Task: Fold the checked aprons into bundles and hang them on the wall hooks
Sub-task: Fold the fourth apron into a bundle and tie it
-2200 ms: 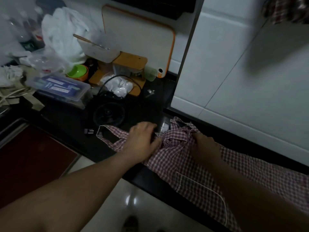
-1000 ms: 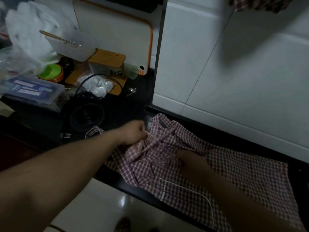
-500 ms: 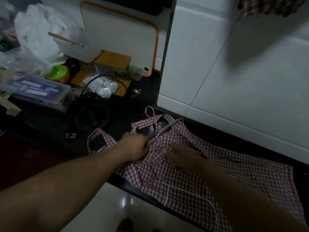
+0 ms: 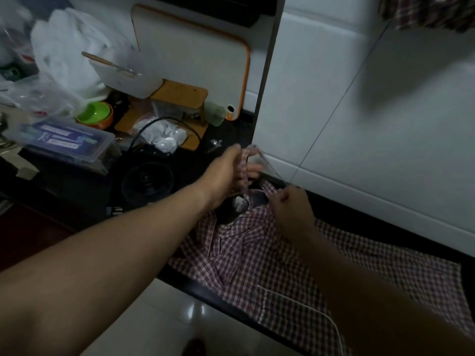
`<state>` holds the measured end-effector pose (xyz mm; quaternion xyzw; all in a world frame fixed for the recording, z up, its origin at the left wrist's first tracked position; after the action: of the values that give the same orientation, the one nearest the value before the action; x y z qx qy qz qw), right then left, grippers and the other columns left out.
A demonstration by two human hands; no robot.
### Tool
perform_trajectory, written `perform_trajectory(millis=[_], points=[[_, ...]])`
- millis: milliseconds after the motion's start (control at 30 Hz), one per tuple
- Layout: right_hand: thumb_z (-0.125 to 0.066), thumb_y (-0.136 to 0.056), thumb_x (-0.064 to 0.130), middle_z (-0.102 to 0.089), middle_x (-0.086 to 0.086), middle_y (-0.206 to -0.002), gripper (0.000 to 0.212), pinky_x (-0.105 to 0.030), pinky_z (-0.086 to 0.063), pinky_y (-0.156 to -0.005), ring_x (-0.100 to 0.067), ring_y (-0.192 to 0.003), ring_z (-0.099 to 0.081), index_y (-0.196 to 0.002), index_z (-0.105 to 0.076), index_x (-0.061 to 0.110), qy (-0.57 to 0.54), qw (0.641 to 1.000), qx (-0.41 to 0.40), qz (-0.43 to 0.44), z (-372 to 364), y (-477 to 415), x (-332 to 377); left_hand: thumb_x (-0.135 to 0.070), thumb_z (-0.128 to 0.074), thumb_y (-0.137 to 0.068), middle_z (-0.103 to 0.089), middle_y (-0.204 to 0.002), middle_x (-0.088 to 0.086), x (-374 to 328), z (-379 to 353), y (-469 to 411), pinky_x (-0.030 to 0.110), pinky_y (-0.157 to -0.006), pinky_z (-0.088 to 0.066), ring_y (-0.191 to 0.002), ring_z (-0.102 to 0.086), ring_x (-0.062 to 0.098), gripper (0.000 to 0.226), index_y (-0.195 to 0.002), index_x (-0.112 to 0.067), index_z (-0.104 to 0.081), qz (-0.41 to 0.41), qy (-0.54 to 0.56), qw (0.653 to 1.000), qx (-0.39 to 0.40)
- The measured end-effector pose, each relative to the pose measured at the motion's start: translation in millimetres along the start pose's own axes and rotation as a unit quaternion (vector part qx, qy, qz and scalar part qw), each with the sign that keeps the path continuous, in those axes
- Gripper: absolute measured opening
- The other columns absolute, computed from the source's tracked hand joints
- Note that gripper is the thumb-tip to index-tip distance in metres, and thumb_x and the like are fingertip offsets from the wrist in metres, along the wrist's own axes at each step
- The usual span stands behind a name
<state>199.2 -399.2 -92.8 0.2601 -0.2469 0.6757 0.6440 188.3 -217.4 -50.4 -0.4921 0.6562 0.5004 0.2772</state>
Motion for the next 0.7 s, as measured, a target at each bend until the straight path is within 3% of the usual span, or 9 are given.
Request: perform_trajectory(millis=[67, 133, 233, 300, 400, 500, 533, 600, 700], points=[[-0.058, -0.095, 0.016, -0.054, -0.003, -0.078, 0.014, -0.031, -0.032, -0.052, -0.015, -0.066, -0.049, -0.087, -0.046, 0.014, -0.021, 0.998, -0.005, -0.059, 7.8, -12.1, -7.2, -0.033, -0.045, -0.107, -0.067, -0.116, 0.007, 23.8, 13.3, 1.5, 0.031, -0.083, -0.054, -0.103, -0.066, 0.021, 0.029, -0.12, -0.018, -0.065, -0.033, -0.141, 0.988, -0.055], [-0.058, -0.097, 0.018, -0.057, -0.002, -0.084, 0.016, -0.03, -0.038, -0.053, -0.016, -0.069, -0.054, -0.104, -0.044, 0.015, -0.008, 0.996, 0.035, -0.085, 0.9, -21.4, -11.7, -0.026, -0.054, -0.101, -0.058, -0.122, 0.008, 56.7, 34.1, 6.5, 0.032, -0.085, -0.043, -0.106, -0.058, 0.024, 0.008, -0.109, -0.023, -0.054, -0.056, -0.413, 0.904, -0.09], [-0.066, -0.095, 0.035, -0.054, 0.002, -0.084, 0.037, -0.03, -0.04, -0.055, -0.013, -0.069, -0.053, -0.113, -0.039, 0.017, 0.059, 0.989, 0.11, -0.078, -20.5, -30.1, -18.2, -0.032, -0.064, -0.096, -0.052, -0.12, 0.009, 113.4, 54.4, 9.5, 0.034, -0.08, -0.04, -0.105, -0.055, 0.027, 0.025, -0.111, -0.019, -0.049, -0.047, -0.612, 0.789, -0.03], [-0.063, -0.094, 0.05, -0.053, 0.003, -0.079, 0.04, -0.03, -0.038, -0.056, -0.014, -0.067, -0.052, -0.104, -0.045, 0.016, 0.09, 0.986, 0.12, -0.073, -28.8, -32.0, -19.4, -0.039, -0.064, -0.096, -0.053, -0.119, 0.007, 121.1, 55.5, 13.7, 0.038, -0.082, -0.047, -0.106, -0.055, 0.027, 0.031, -0.115, -0.019, -0.051, -0.064, -0.67, 0.74, -0.012], [-0.058, -0.091, 0.066, -0.057, -0.002, -0.066, 0.054, -0.027, -0.042, -0.057, -0.017, -0.057, -0.053, -0.075, -0.061, 0.015, 0.11, 0.964, 0.237, -0.048, -59.7, -17.8, -22.4, -0.04, -0.054, -0.102, -0.062, -0.101, 0.005, 115.7, 52.9, 19.3, 0.035, -0.07, -0.044, -0.093, -0.062, 0.026, 0.017, -0.096, -0.024, -0.053, -0.078, -0.679, 0.73, 0.001], [-0.071, -0.091, 0.046, -0.069, -0.015, -0.074, 0.045, -0.042, -0.061, -0.067, -0.028, -0.068, -0.066, -0.075, -0.072, 0.004, 0.088, 0.938, 0.334, -0.038, -78.4, 4.1, -28.3, -0.042, -0.049, -0.106, -0.058, -0.08, -0.005, 118.8, 58.2, 20.4, 0.033, -0.065, -0.044, -0.078, -0.059, 0.019, 0.023, -0.086, -0.03, -0.05, -0.045, -0.668, 0.741, 0.044], [-0.071, -0.093, 0.037, -0.07, -0.017, -0.078, 0.038, -0.048, -0.062, -0.073, -0.029, -0.071, -0.066, -0.076, -0.073, 0.003, 0.076, 0.942, 0.327, -0.023, -75.6, 7.0, -24.1, -0.043, -0.049, -0.106, -0.057, -0.079, -0.006, 120.4, 62.4, 20.7, 0.034, -0.067, -0.047, -0.077, -0.059, 0.017, 0.024, -0.085, -0.031, -0.053, -0.024, -0.667, 0.742, 0.056], [-0.065, -0.099, 0.028, -0.067, -0.016, -0.076, 0.035, -0.046, -0.057, -0.075, -0.027, -0.07, -0.062, -0.072, -0.068, 0.005, 0.067, 0.966, 0.25, 0.019, -58.5, 3.7, -10.9, -0.044, -0.05, -0.105, -0.057, -0.08, -0.008, 124.0, 74.2, 18.9, 0.034, -0.072, -0.049, -0.081, -0.06, 0.016, 0.028, -0.08, -0.033, -0.054, 0.027, -0.675, 0.734, 0.074], [-0.059, -0.103, 0.026, -0.059, -0.01, -0.07, 0.039, -0.037, -0.044, -0.067, -0.024, -0.067, -0.056, -0.07, -0.061, 0.006, 0.053, 0.992, 0.087, 0.069, -20.9, -9.0, 8.1, -0.041, -0.054, -0.102, -0.062, -0.092, -0.002, 128.0, 85.1, 22.5, 0.036, -0.08, -0.052, -0.09, -0.062, 0.019, 0.022, -0.083, -0.031, -0.057, 0.094, -0.718, 0.678, 0.125]])
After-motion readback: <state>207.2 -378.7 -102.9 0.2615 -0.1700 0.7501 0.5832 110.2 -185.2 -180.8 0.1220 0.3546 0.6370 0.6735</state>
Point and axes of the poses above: each hand's wrist, its own y-axis away from the middle knuckle, its own z-axis out of the back of the hand, x = y × z, the point moved 9 cm from there along -y, towards the middle knuckle
